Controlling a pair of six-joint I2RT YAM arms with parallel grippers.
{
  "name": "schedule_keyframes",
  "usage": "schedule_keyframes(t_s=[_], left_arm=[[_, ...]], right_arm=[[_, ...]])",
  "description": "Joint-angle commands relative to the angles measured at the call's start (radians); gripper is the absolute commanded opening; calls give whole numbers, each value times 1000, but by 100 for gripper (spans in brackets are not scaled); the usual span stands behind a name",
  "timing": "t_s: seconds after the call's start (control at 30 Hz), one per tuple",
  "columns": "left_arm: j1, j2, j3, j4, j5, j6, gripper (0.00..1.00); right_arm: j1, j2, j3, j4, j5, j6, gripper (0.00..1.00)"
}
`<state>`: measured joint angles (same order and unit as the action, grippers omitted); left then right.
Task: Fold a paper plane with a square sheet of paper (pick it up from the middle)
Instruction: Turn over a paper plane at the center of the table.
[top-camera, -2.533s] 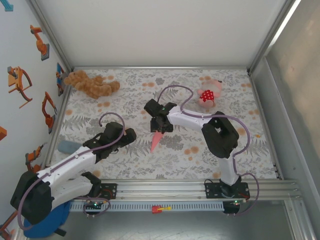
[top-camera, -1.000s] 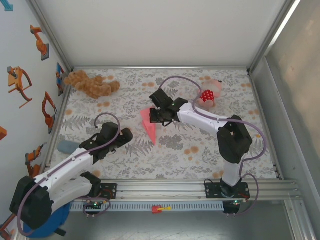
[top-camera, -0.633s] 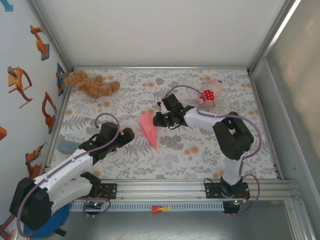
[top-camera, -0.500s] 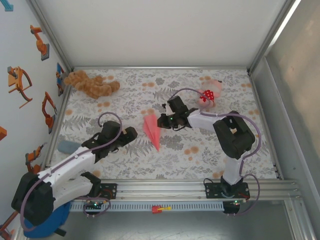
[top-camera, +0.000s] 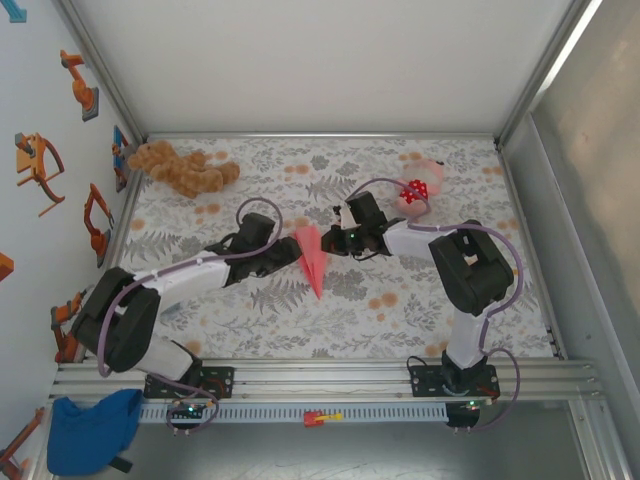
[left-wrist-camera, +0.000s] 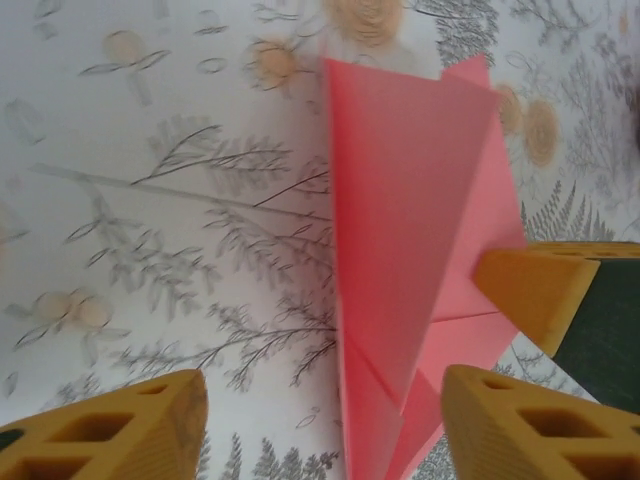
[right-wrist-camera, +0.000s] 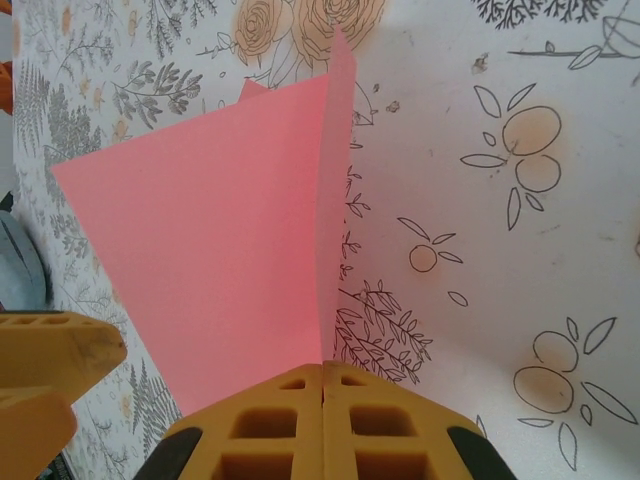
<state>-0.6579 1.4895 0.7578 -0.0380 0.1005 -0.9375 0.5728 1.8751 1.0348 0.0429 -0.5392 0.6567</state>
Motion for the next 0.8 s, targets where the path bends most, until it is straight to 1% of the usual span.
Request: schedule_keyframes(t_s=[0.0, 0.07, 0.17, 0.33, 0.47, 0.53, 0.77], left_arm=[[-16, 74, 81, -66, -26, 13, 52], [-20, 110, 108, -98, -56, 14, 44], [-18, 128, 112, -97, -62, 16, 38], [-17, 148, 130, -82, -39, 35, 27], [-15, 163, 129, -54, -20, 41, 23], [-12, 179, 133, -45, -8, 42, 20], [4, 185, 132, -26, -7, 45, 1]], right_arm=[[-5, -16, -15, 26, -26, -9, 0], [-5, -16, -17, 29, -27, -11, 0], [-8, -19, -20, 28, -27, -11, 0], [-14, -19, -22, 29, -34, -10, 0], [-18, -20, -20, 32, -36, -8, 0], [-19, -21, -19, 32, -37, -7, 0], [-24, -43, -24, 35, -35, 1, 0]])
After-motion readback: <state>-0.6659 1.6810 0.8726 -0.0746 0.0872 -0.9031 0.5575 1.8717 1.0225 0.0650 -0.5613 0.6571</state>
